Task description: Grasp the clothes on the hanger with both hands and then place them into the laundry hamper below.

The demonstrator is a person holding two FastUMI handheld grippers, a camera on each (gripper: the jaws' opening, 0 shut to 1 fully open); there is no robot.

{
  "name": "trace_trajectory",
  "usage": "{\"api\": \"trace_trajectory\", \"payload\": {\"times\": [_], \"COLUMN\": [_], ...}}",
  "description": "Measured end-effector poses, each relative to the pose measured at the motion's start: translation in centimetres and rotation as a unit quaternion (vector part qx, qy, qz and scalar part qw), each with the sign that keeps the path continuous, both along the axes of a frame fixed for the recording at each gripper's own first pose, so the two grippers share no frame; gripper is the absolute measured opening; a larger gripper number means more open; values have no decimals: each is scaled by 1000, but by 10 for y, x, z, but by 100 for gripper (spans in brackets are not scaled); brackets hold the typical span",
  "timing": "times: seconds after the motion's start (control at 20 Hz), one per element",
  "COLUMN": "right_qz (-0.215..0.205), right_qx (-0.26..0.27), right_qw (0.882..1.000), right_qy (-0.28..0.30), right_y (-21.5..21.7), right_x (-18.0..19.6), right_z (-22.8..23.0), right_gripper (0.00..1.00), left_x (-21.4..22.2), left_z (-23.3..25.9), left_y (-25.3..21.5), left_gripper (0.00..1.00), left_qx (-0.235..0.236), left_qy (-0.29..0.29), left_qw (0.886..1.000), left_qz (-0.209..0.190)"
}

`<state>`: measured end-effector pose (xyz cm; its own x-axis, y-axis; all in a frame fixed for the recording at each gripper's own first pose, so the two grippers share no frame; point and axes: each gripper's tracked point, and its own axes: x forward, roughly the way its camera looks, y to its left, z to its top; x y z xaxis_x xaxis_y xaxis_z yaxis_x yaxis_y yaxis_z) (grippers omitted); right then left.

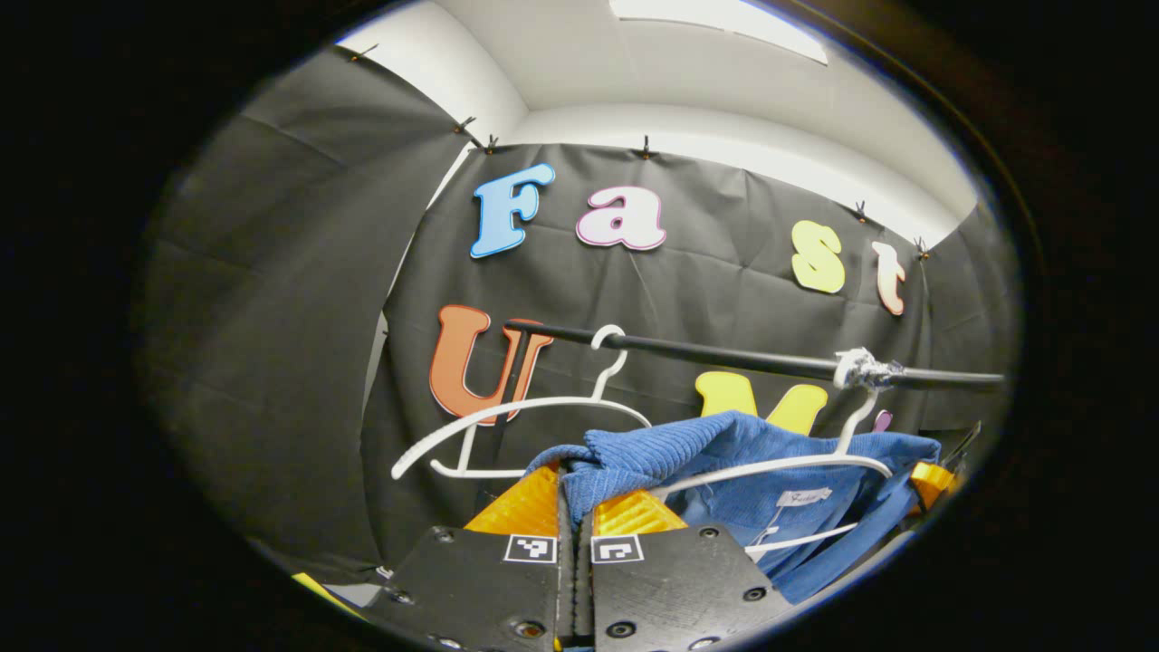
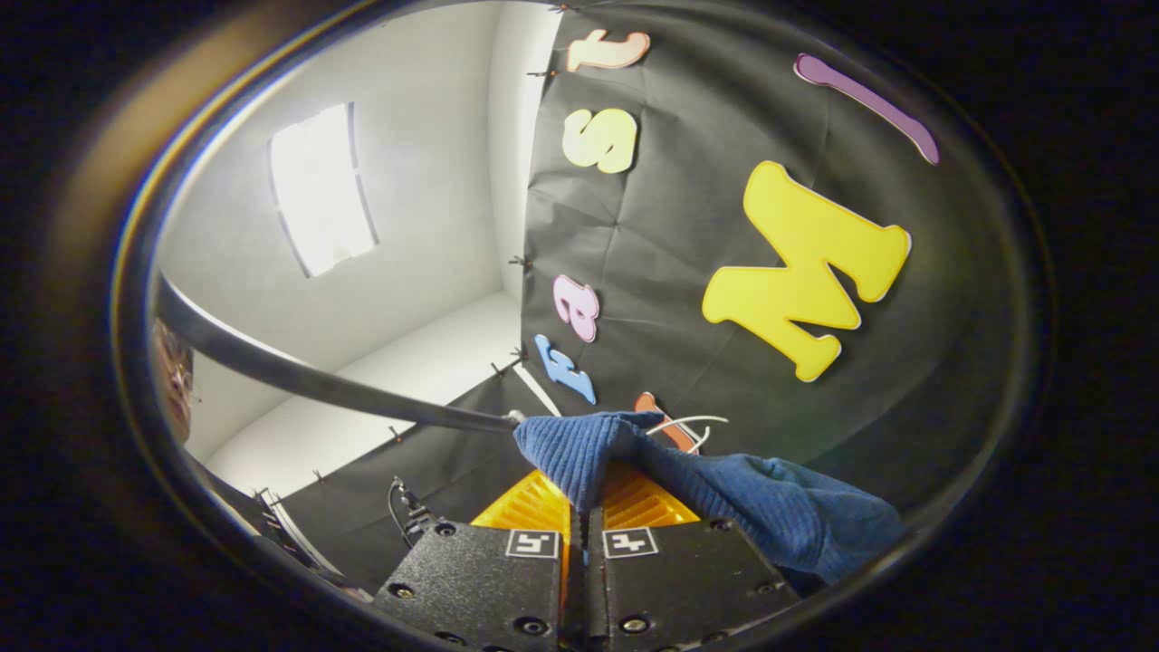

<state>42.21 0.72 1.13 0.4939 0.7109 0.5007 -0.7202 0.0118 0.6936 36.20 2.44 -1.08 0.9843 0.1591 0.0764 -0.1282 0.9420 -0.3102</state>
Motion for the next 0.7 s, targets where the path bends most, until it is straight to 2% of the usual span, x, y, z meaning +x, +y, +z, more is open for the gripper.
{"api": "trace_trajectory", "payload": {"times": [0.1,0.15,0.2,0.25,0.3,0.35,0.4,0.45,0.5,0.55,0.6,0.65,0.7], "right_qz": [2,0,1,3,0,-6,-6,-6,-8,-6,3,17,35], "right_qx": [22,31,40,48,58,66,67,65,60,60,72,94,113], "right_qw": [1000,999,998,998,996,995,994,995,995,995,994,991,987], "right_qy": [21,30,40,50,64,78,84,79,74,76,84,96,105], "right_y": [-9,-14,-16,-20,-28,-35,-36,-35,-35,-35,-38,-41,-43], "right_x": [10,16,20,25,31,40,42,41,41,44,46,49,49], "right_z": [1,1,1,1,-2,-6,-9,-10,-11,-13,-12,-10,-10], "right_gripper": [5,4,4,4,4,4,4,4,4,4,4,4,4], "left_x": [7,10,15,19,23,26,27,27,27,29,32,35,34], "left_z": [9,10,9,8,4,0,-5,-9,-14,-18,-20,-23,-26], "left_y": [2,2,3,2,2,4,1,0,1,1,-3,-8,-9], "left_gripper": [5,5,0,5,0,0,0,5,0,0,0,5,0], "left_qx": [-19,-26,-34,-43,-50,-56,-65,-67,-65,-69,-84,-113,-142], "left_qy": [-7,-7,-5,-1,8,11,15,19,22,21,20,21,24], "left_qw": [1000,999,998,997,996,995,994,993,993,992,989,984,978], "left_qz": [-21,-32,-46,-58,-68,-77,-90,-95,-99,-104,-118,-137,-152]}}
